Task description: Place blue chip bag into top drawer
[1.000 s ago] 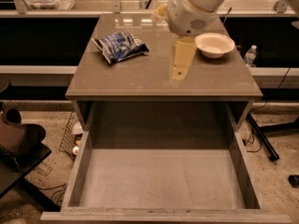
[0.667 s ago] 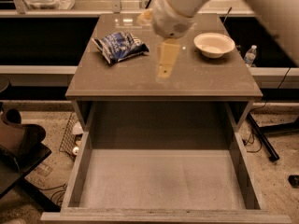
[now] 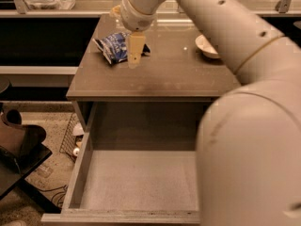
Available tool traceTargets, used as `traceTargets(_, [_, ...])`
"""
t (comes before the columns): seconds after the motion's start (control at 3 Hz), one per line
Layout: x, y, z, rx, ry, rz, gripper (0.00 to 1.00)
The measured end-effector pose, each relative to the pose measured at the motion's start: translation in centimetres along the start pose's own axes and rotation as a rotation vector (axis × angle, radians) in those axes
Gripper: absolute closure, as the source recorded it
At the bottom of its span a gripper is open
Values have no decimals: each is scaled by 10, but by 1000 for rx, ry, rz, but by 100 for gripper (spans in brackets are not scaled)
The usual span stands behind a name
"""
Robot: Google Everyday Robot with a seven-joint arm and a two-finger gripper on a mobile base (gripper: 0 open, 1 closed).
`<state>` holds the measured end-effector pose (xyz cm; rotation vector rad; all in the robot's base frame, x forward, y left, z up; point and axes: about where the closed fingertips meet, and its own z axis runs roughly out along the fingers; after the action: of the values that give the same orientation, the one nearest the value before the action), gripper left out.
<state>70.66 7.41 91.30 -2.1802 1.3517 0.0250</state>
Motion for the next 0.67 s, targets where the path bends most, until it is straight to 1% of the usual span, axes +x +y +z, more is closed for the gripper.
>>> traceTargets(0.33, [-1,-44,22,54,14,-26,0])
traceTargets(0.67, [14,-67,63,63,-29,-23,0])
